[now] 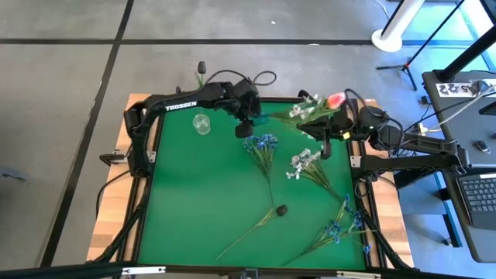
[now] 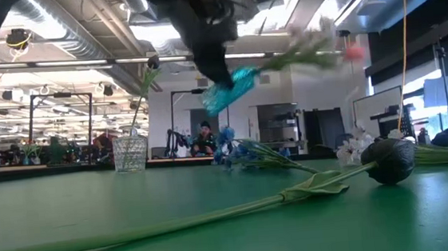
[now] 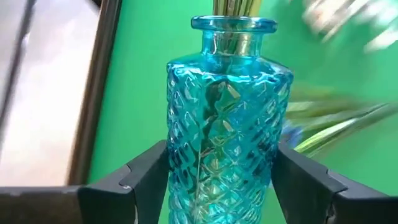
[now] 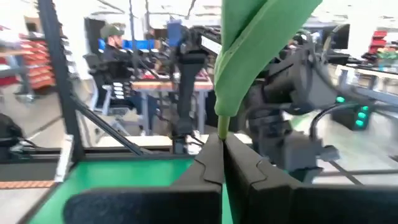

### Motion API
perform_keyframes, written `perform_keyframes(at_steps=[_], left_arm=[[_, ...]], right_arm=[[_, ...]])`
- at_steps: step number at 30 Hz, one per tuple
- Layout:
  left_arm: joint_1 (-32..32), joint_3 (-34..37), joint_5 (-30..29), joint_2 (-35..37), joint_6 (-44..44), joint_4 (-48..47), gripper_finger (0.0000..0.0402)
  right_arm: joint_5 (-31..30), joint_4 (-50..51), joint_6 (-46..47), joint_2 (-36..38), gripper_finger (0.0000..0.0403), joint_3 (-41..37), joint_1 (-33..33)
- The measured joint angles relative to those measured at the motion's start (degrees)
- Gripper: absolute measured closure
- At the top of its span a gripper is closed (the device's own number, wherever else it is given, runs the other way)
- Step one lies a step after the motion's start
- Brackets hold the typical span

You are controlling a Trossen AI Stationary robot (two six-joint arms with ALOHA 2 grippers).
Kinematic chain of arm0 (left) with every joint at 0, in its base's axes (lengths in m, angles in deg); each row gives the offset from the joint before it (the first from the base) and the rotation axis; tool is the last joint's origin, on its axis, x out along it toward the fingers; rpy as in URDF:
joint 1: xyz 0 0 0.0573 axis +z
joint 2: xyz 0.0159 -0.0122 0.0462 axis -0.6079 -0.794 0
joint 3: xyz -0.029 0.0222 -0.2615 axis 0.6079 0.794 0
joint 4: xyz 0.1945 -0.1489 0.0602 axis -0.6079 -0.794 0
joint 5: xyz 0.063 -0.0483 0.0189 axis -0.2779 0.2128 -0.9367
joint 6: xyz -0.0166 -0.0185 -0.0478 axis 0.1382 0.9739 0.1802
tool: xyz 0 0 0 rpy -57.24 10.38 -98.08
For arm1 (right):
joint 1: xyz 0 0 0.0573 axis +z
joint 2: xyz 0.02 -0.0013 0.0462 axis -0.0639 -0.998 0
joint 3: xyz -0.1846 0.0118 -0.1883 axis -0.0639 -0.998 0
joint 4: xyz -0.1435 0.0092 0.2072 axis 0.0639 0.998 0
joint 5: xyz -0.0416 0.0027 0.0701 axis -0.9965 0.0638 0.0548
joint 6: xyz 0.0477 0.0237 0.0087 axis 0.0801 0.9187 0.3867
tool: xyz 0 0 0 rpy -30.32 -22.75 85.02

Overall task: Sort flowers into vase by color
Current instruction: Put the pink tulip into the blue vase

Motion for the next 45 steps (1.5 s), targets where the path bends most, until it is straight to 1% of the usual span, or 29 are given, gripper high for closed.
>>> perform_keyframes(at_steps=[3,6,8,10,13,17,20,23,25,28,29,31,34,38,40,42,45], left_arm=[[0.0,0.6,5.7,0.8,3.1,4.3,0.0164],[-0.3,3.1,10.8,0.8,6.0,12.5,0.0164],[-0.7,5.2,13.1,0.8,7.7,18.0,0.0164],[-1.2,7.6,13.8,0.8,9.1,25.4,0.0164],[-1.7,11.3,14.0,0.8,11.2,32.7,0.0164],[-2.0,17.0,12.7,0.8,13.2,42.1,0.0164],[-2.0,22.6,9.7,1.8,14.9,49.7,0.0164],[-2.0,29.2,5.9,4.3,17.4,60.0,0.0164],[-2.0,33.4,2.9,6.5,19.0,67.3,0.0164],[-2.3,39.0,-1.0,9.6,21.6,74.0,0.0164],[-2.8,40.8,-3.3,10.6,21.9,75.8,0.0164],[-4.4,43.8,-8.0,12.0,21.9,78.3,0.0164],[-7.8,47.1,-15.1,12.6,19.4,82.7,0.0164],[-12.5,49.4,-24.6,12.5,15.6,85.2,0.0164],[-14.4,49.7,-29.2,12.5,14.1,85.8,0.0164],[-15.8,49.7,-32.4,12.5,12.7,85.8,0.0164],[-16.9,49.7,-33.5,12.5,12.0,85.8,0.0164]], right_arm=[[4.5,-4.4,2.2,1.1,0.0403,0.0,0.0],[9.4,-9.7,4.4,2.1,0.0403,0.1,0.2],[10.0,-10.7,4.8,2.5,0.0403,0.1,1.5],[7.8,-10.4,4.3,2.7,0.0403,0.1,3.3],[3.9,-9.8,3.0,2.9,0.0403,0.0,5.8],[-3.5,-7.3,2.1,3.4,0.0403,0.0,8.3],[-8.5,-6.9,1.1,3.5,0.0403,0.0,10.0],[-12.6,-6.8,0.7,3.4,0.0403,0.0,11.6],[-16.3,-6.8,-0.6,3.1,0.0403,0.0,12.8],[-22.6,-6.9,-2.5,1.9,0.0403,0.1,14.7],[-24.7,-7.0,-3.3,1.3,0.0403,0.1,15.2],[-27.9,-9.3,-4.8,-0.7,0.0403,0.1,16.1],[-30.7,-12.9,-7.3,-4.4,0.0403,0.1,16.6],[-32.3,-17.1,-9.2,-9.4,0.0403,0.2,16.5],[-34.0,-16.9,-10.1,-11.7,0.0403,1.4,16.5],[-35.4,-15.7,-10.7,-13.9,0.0403,3.3,16.5],[-36.2,-12.0,-10.8,-16.7,0.0403,6.8,16.5]])
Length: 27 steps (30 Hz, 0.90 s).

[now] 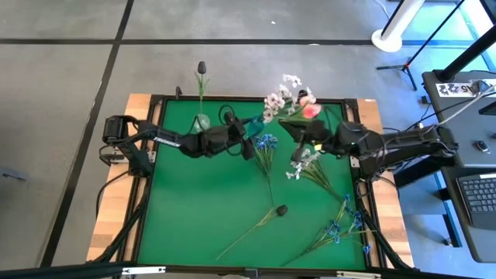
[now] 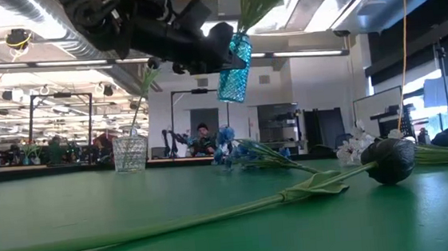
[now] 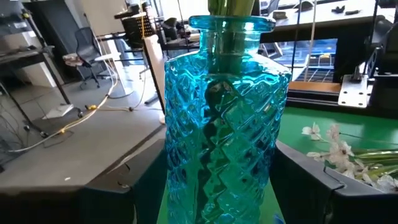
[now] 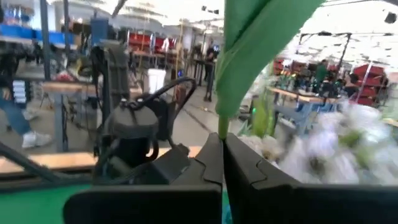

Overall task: Sort flowers into vase by color
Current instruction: Put the pink tulip into the blue vase

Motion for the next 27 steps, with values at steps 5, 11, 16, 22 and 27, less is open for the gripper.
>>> perform_keyframes(at_steps=[5,11,16,22,27], left_arm=[[-1.3,0.0,-2.3,0.0,-0.7,0.1,0.0164],[-2.7,0.1,-3.0,-0.1,-0.9,1.3,0.0164],[-3.5,0.1,-2.7,-0.1,-1.5,3.2,0.0164],[-4.4,0.1,-2.7,-0.1,-2.6,5.0,0.0164],[-4.7,0.1,-2.8,-0.1,-2.5,5.3,0.0164]], right_arm=[[-0.5,6.1,0.0,-3.7,0.0403,4.1,0.0],[-4.1,10.0,0.6,-6.3,0.0403,5.3,0.0],[-5.0,11.2,1.7,-8.8,0.0403,5.2,0.0],[-7.6,11.2,2.0,-12.1,0.0403,5.2,0.0],[-9.1,10.3,3.2,-13.9,0.0403,5.2,-0.8]])
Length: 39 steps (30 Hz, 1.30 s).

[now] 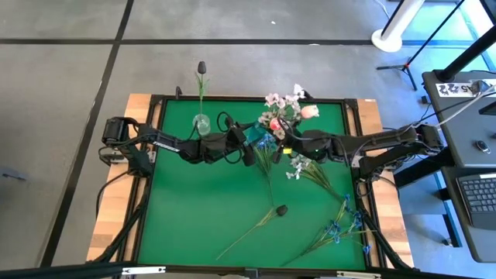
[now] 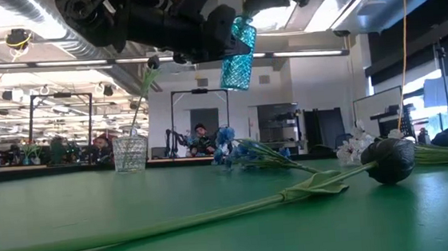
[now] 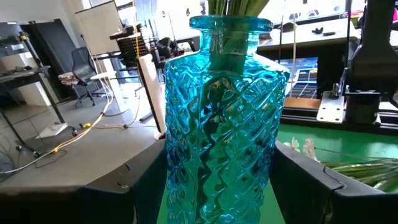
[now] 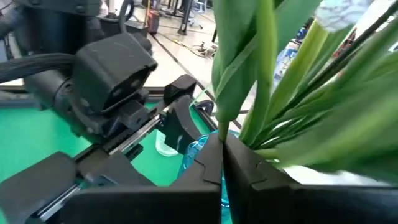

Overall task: Sort flowers into vase by color
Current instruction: Put the pink tulip into the blue vase, then adjust the blue vase

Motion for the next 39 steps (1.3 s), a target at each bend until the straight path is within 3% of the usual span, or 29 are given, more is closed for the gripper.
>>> perform_keyframes(at_steps=[10,14,22,27,34,39], left_arm=[[-0.9,0.1,-1.5,-0.1,1.1,0.7,0.0165],[-0.5,0.0,-0.2,-0.1,2.7,0.5,0.0165],[1.2,-0.2,-0.3,0.1,5.0,1.6,0.0165],[3.9,-0.2,3.7,0.1,8.4,1.6,0.0165],[8.2,1.0,5.9,0.1,11.3,2.3,0.0165],[13.3,8.7,10.4,0.1,16.7,11.4,0.0165]], right_arm=[[3.2,-2.5,0.3,-2.5,0.0388,0.2,-2.2],[3.0,-2.4,-0.3,-1.8,0.0341,0.1,-0.7],[2.2,1.4,-0.3,1.5,0.0206,1.2,2.8],[2.0,3.6,-0.3,4.3,0.0144,1.2,5.5],[0.5,7.6,1.3,8.3,0.0110,1.2,8.8],[1.1,9.9,3.4,9.2,0.0112,1.2,11.3]])
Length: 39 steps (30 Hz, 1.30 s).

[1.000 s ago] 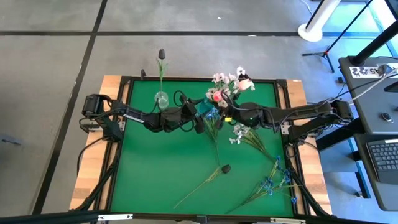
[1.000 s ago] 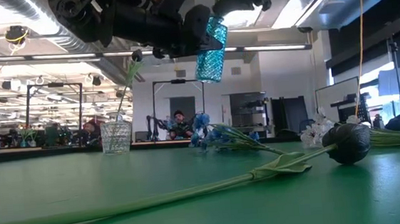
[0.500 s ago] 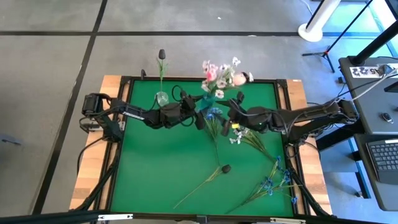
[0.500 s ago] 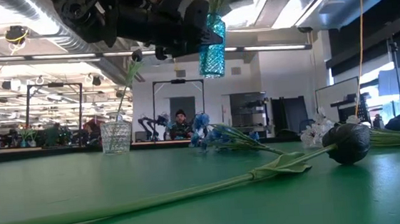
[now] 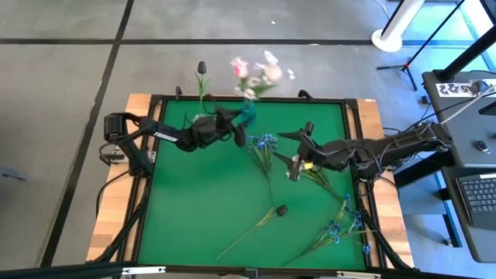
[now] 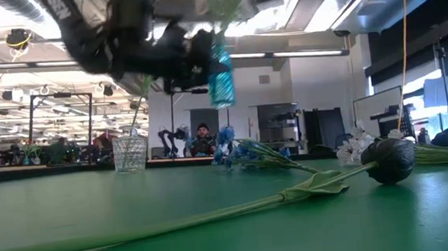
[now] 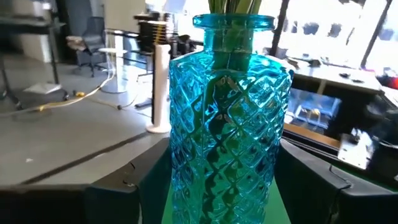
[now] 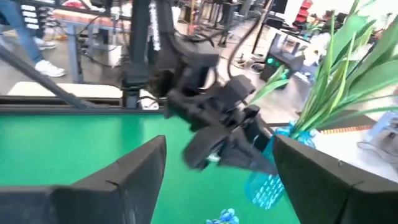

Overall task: Sort flowers into vase by color
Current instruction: Adjust the blue vase

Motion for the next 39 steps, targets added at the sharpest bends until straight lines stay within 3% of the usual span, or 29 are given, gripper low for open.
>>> perform_keyframes(at_steps=[3,7,14,21,27,34,36,39], left_arm=[[2.7,5.7,0.5,0.0,2.8,6.5,0.0165],[3.7,10.0,1.0,-0.2,3.3,7.7,0.0165],[2.1,10.8,-0.3,-5.2,1.4,9.6,0.0165],[0.7,10.9,-2.3,-13.6,3.0,18.9,0.0165],[-7.5,10.9,-11.2,-12.0,-6.1,23.9,0.0165],[-20.3,12.9,-26.6,-5.5,-16.2,23.2,0.0165],[-24.4,15.3,-32.4,-3.9,-15.8,23.3,0.0165],[-29.8,20.7,-37.9,-3.0,-7.5,23.2,0.0165]], right_arm=[[0.0,0.5,0.1,0.0,0.0115,0.0,1.1],[0.1,0.4,0.2,0.0,0.0115,0.0,1.6],[0.1,0.4,1.1,0.0,0.0116,0.0,1.5],[0.5,2.9,2.7,0.0,0.0116,0.0,1.5],[0.5,6.5,4.6,0.0,0.0116,0.0,1.5],[0.5,7.0,6.1,0.0,0.0116,0.0,1.6],[0.5,7.3,6.7,0.0,0.0116,0.0,1.6],[0.5,8.2,7.1,0.0,0.0116,0.0,1.6]])
